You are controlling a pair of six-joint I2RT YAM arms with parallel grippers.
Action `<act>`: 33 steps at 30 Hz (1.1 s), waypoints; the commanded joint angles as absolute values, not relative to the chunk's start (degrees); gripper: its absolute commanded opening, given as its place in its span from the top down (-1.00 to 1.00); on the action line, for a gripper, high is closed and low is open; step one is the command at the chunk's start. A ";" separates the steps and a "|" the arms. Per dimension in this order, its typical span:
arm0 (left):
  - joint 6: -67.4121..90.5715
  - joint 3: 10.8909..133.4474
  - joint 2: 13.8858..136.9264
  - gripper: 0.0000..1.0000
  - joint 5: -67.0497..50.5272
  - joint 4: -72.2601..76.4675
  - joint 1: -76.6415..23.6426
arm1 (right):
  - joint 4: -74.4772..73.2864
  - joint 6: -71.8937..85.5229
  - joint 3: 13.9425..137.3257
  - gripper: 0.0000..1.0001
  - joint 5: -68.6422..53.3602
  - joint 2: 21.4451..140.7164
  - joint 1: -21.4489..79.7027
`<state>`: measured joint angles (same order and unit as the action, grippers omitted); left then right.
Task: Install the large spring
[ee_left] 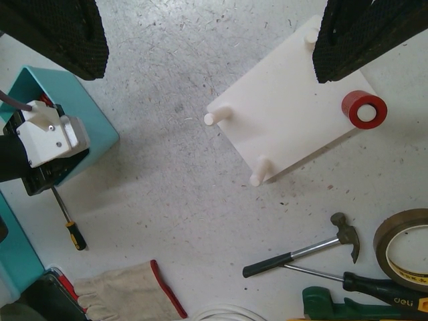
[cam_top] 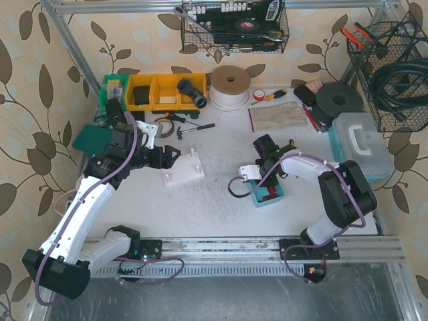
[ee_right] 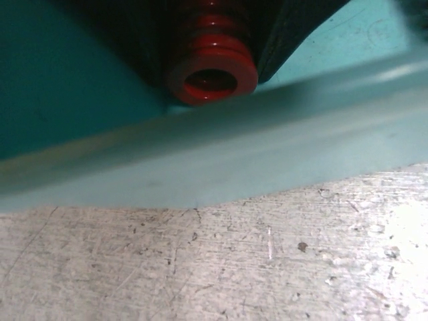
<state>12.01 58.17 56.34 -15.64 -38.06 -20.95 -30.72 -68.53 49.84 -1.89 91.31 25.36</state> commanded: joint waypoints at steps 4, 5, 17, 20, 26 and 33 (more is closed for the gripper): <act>11.19 58.91 55.31 -0.73 -16.62 -37.80 -20.57 | -30.25 -69.88 49.38 0.72 -2.32 90.72 25.35; 11.20 58.89 55.36 -0.72 -16.49 -37.79 -20.57 | -30.54 -70.09 49.44 0.78 -2.29 89.83 25.35; 13.30 57.27 53.90 -0.92 -12.69 -36.73 -19.91 | -37.19 -67.72 52.19 1.00 -3.16 77.59 25.53; 14.07 56.09 52.96 -0.93 -13.13 -34.86 -19.86 | -36.51 -63.36 53.45 1.00 -4.08 73.35 25.49; 16.86 53.74 53.27 -0.76 -17.94 -30.74 -19.86 | -31.13 -52.42 53.68 1.00 -12.16 63.40 27.89; 21.98 49.98 55.81 -0.30 -29.32 -20.62 -20.48 | -17.54 -36.80 49.78 1.00 -15.35 59.15 34.53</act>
<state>18.26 51.27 54.85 -21.47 -28.77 -20.23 -27.88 -48.75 51.70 -10.44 60.51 32.18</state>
